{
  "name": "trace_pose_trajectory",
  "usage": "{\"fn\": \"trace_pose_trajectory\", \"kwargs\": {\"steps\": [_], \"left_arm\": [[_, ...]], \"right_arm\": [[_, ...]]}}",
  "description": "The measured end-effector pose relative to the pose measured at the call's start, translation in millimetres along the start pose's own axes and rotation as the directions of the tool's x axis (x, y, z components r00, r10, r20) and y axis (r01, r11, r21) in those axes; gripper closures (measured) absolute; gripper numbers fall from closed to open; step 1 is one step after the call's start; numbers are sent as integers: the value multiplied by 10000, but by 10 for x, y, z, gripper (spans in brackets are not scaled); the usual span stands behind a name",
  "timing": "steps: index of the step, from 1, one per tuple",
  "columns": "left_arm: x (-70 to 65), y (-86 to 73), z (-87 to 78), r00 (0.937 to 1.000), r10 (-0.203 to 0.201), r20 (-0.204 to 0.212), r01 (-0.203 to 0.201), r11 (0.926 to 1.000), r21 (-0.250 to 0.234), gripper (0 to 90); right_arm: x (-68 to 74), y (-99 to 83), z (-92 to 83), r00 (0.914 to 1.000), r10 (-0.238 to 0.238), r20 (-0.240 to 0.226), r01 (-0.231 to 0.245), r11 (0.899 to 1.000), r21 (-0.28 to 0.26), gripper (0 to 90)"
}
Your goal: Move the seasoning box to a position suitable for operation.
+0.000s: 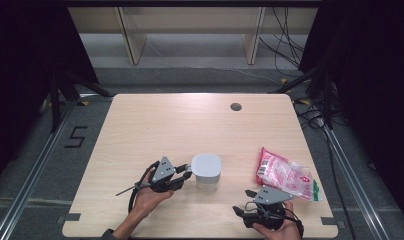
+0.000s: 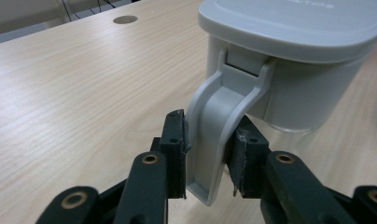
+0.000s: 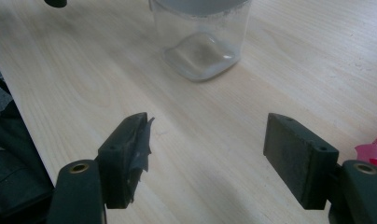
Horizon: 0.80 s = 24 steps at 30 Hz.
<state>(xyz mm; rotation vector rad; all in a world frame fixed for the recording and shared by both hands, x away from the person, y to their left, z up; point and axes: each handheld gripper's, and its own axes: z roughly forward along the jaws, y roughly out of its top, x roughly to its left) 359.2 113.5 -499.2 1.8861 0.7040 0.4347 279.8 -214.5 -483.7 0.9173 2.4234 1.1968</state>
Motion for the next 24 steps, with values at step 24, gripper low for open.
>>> {"fn": "trace_pose_trajectory", "kwargs": {"steps": [24], "left_arm": [[-4,69,158,9992,-151,-374,152,9999,22,708]], "right_arm": [[8,5,-6,10000,-38,-23,37,10000,-58,384]]}}
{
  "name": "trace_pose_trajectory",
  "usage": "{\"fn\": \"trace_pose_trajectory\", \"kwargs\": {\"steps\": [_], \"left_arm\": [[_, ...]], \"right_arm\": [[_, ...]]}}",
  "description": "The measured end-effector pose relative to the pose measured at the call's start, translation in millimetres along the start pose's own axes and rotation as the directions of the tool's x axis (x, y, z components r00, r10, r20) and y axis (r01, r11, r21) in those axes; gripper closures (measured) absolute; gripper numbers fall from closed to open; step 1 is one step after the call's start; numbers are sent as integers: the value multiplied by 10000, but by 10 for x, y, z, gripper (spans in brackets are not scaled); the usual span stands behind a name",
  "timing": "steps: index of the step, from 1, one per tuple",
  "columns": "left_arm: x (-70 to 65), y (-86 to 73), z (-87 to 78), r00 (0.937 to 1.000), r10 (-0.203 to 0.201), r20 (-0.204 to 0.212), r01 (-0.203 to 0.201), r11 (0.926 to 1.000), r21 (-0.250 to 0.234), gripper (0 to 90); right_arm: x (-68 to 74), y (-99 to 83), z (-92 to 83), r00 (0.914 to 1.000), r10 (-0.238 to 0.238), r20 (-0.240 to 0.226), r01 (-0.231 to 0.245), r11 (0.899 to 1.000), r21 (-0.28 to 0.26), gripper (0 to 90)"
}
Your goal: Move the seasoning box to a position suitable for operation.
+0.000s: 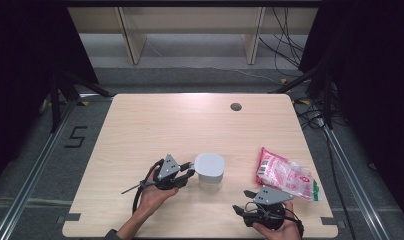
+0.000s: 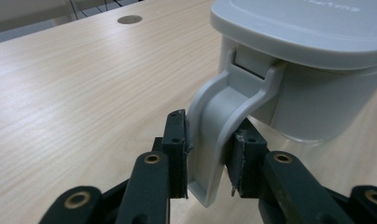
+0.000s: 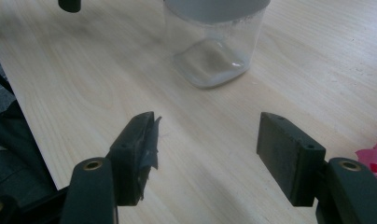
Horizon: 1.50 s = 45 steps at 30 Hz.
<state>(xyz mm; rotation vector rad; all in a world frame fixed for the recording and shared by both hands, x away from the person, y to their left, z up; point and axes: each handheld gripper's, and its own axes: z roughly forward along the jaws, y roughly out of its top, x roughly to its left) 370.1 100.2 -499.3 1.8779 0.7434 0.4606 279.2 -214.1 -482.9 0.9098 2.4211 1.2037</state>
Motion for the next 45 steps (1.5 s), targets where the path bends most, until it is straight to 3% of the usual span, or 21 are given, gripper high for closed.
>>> {"fn": "trace_pose_trajectory", "kwargs": {"steps": [4,5,6,20,25,28,32,34,35,39,42,45], "left_arm": [[51,24,53,9999,-6,-147,6,10000,-11,722],[51,24,53,9999,-6,-147,6,10000,-11,721],[60,24,56,9999,62,-159,-62,10000,47,719],[98,-2,12,9999,-62,-94,62,10000,15,709],[107,-36,-99,9998,-123,-157,126,9998,132,613],[90,-65,-263,9999,-55,-139,58,9997,236,569],[43,-76,-363,10000,-10,-54,11,9999,140,693],[9,-77,-427,10000,-42,67,42,10000,39,835],[-20,-71,-473,9987,-238,447,244,9996,-128,880],[-145,-62,-506,9926,-304,1177,336,9991,-253,893],[-218,-34,-500,9898,-241,1401,280,9993,-260,893],[-349,14,-413,9800,-261,1971,324,9990,-292,893]], "right_arm": [[-1,6,6,9997,-39,-226,40,10000,50,379],[-1,6,6,9997,-39,-226,40,10000,50,379],[0,2,-3,9999,-11,132,11,10000,-9,373],[2,1,0,10000,55,-24,-55,10000,-30,364],[4,1,-3,9999,114,-57,-114,9999,-41,363],[-5,0,-4,10000,-14,98,15,10000,-64,360],[6,3,-3,10000,72,-26,-72,10000,-29,360],[5,2,-3,10000,85,-13,-85,10000,-19,361],[0,2,-5,9999,43,101,-43,9999,-93,361],[5,1,-3,9999,121,-41,-121,9999,-39,361],[0,3,-4,9999,30,97,-29,10000,-78,361],[5,2,-3,10000,87,-3,-87,10000,-31,360]]}}
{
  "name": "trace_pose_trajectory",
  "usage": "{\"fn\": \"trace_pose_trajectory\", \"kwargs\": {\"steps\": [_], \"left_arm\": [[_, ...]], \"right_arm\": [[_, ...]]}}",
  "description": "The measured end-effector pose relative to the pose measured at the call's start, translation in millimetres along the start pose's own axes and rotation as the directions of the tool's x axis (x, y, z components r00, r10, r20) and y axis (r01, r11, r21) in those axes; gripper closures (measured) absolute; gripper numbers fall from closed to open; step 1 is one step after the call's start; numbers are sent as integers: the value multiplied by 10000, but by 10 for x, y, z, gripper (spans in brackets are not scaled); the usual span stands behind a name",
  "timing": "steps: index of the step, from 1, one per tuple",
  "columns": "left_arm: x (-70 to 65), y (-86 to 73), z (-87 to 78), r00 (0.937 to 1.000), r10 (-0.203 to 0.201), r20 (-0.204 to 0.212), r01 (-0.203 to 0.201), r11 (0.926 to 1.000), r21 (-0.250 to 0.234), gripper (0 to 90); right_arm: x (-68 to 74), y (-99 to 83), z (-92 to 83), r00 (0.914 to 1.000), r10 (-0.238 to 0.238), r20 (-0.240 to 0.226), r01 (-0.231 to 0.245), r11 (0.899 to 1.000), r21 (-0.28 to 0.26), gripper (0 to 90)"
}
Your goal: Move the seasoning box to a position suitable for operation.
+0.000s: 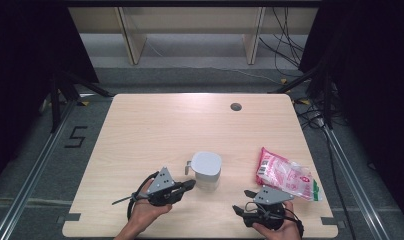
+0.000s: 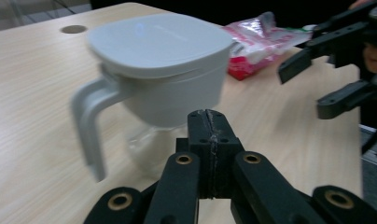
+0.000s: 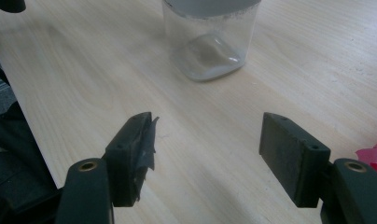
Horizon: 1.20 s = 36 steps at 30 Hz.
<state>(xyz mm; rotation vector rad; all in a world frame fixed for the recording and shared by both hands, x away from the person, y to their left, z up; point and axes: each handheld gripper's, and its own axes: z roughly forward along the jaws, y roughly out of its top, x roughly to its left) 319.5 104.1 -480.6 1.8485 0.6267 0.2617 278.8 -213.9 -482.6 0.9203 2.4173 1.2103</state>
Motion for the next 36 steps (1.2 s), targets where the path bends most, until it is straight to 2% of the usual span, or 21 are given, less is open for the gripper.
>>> {"fn": "trace_pose_trajectory", "kwargs": {"steps": [2,3,9,12,18,19,20,21,24,26,29,30,34,36], "left_arm": [[-52,15,62,10000,44,88,-44,10000,-9,893],[-63,27,89,9997,202,115,-203,9998,62,893],[-91,79,253,9995,218,237,-219,9997,67,892],[-85,88,310,9996,249,139,-252,9993,258,893],[-62,87,388,9996,202,211,-208,9994,290,892],[-58,90,393,9996,239,119,-243,9991,349,893],[-35,95,406,9989,423,205,-429,9986,320,893],[-35,91,413,9997,237,70,-239,9991,356,893],[0,90,435,9998,215,36,-216,9991,364,892],[23,91,478,10000,55,-12,-55,9996,291,890],[26,106,518,9997,233,90,-236,9992,326,883],[13,109,526,9999,151,-23,-150,9992,360,882],[23,118,561,9997,238,48,-240,9991,357,881],[25,115,566,9998,150,98,-153,9993,350,871]], "right_arm": [[-7,0,-1,9999,-92,135,93,9999,-69,360],[-8,1,-1,9999,-86,119,86,10000,-48,360],[-7,0,2,9999,-104,116,105,9999,-54,359],[-9,0,-1,9999,-93,108,93,9999,-40,358],[-7,1,1,9999,-96,112,97,9999,-62,358],[-7,2,1,9999,-93,120,94,9999,-56,358],[-7,2,1,9999,-101,114,102,9999,-57,359],[-6,2,1,9999,-100,111,101,9999,-61,358],[-6,2,3,9999,-107,109,108,9999,-59,358],[-7,2,-1,9999,-63,160,64,10000,-40,358],[-9,2,-1,9998,-83,170,84,10000,-42,358],[-7,2,-1,9998,-73,158,74,10000,-50,358],[-7,2,-3,9998,-80,156,81,10000,-55,357],[-4,1,-5,9999,-8,100,9,10000,-12,357]]}}
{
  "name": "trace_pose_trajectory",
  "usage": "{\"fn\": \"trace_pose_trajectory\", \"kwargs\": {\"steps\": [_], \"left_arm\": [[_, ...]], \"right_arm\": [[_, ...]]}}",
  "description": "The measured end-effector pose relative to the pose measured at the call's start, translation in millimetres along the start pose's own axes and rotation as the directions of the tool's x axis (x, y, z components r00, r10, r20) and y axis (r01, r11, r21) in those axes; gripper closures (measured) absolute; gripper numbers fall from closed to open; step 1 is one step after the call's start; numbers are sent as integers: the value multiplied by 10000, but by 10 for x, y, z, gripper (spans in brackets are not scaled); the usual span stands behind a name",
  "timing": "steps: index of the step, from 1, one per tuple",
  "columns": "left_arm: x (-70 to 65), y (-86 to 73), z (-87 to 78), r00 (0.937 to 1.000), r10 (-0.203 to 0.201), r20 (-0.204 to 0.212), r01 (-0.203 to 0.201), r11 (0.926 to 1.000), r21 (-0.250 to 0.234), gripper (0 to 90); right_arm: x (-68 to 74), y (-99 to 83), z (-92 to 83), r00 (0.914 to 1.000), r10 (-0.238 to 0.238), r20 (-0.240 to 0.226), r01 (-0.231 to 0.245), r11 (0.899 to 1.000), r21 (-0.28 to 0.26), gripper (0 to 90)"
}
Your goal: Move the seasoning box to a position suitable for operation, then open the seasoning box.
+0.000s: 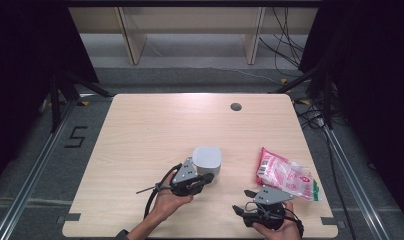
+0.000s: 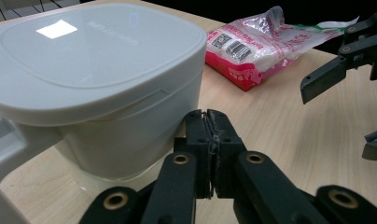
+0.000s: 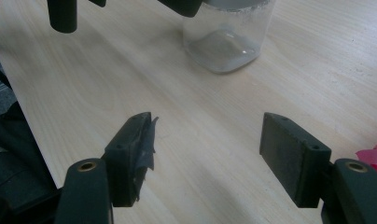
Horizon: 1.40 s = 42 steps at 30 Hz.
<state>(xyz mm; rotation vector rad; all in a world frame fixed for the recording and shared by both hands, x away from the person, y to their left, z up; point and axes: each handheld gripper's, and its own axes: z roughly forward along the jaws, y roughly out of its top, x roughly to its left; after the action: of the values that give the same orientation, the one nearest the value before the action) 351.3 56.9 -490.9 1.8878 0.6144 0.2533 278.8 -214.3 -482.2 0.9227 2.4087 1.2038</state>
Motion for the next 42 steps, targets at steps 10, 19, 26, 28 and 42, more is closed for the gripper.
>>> {"fn": "trace_pose_trajectory", "kwargs": {"steps": [10,19,26,28,42], "left_arm": [[-22,14,-245,9997,119,231,-115,9998,-173,673],[120,13,-512,9999,-149,-43,148,9997,-210,565],[223,100,-633,9989,-279,-371,262,9986,-470,563],[269,155,-643,9992,-199,-341,175,9973,-711,576],[476,382,-609,9958,30,-919,-141,9926,-1204,783]], "right_arm": [[-16,-3,-5,9999,-105,-22,105,9999,-79,352],[-25,-12,-8,10000,-71,27,71,10000,10,347],[-38,-21,-10,9999,45,99,-45,10000,-58,341],[-36,-22,-4,10000,49,22,-49,9999,-89,340],[-43,-18,-2,10000,24,81,-23,10000,-12,338]]}}
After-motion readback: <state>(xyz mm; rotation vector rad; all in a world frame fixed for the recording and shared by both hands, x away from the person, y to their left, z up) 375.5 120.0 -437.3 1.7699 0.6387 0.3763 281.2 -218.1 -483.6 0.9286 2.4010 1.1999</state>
